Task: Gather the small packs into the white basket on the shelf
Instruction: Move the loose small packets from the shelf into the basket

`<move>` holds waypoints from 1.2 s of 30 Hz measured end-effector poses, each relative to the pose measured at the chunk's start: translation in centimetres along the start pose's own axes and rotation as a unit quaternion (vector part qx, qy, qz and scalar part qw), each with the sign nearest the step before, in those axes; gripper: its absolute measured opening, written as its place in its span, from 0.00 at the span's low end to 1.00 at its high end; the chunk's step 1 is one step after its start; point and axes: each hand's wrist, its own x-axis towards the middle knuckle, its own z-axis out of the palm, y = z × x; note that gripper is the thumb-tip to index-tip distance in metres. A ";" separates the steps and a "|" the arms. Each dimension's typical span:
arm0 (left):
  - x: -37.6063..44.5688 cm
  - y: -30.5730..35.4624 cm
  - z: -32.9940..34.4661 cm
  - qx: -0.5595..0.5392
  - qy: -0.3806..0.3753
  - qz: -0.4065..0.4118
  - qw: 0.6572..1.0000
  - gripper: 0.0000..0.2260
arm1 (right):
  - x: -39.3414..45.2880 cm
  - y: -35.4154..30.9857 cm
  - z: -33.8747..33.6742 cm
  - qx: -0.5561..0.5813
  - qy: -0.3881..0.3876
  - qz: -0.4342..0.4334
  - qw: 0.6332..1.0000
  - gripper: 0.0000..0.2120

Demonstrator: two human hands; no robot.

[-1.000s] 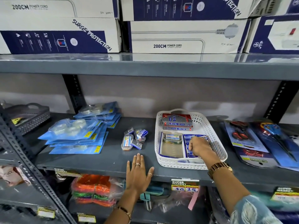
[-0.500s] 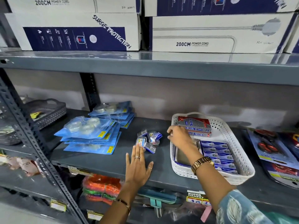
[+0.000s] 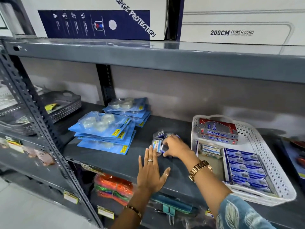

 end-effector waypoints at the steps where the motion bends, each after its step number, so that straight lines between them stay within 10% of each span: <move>1: 0.0 0.0 0.0 0.000 -0.001 0.000 1.000 0.39 | 0.1 0.0 0.0 0.002 0.002 -0.002 1.000 0.21; 6: -0.1 0.1 -0.2 0.010 -0.004 0.000 1.000 0.38 | -0.6 0.7 -1.4 0.176 0.018 0.022 0.984 0.15; 13: -0.4 0.9 -0.2 0.033 -0.017 0.000 0.999 0.36 | -3.9 2.9 -4.3 0.543 0.008 0.098 0.834 0.20; 23: -2.7 6.7 1.5 0.042 -0.043 0.068 0.996 0.32 | -11.0 10.6 -7.3 0.662 0.108 0.156 0.725 0.13; 30: -3.6 9.2 1.6 0.039 -0.066 0.060 0.995 0.29 | -15.8 16.8 -8.1 0.357 0.198 0.248 0.879 0.12; 36: -4.3 10.1 1.7 0.031 -0.071 0.045 0.996 0.29 | -17.2 18.6 -6.2 0.116 0.121 0.215 0.962 0.17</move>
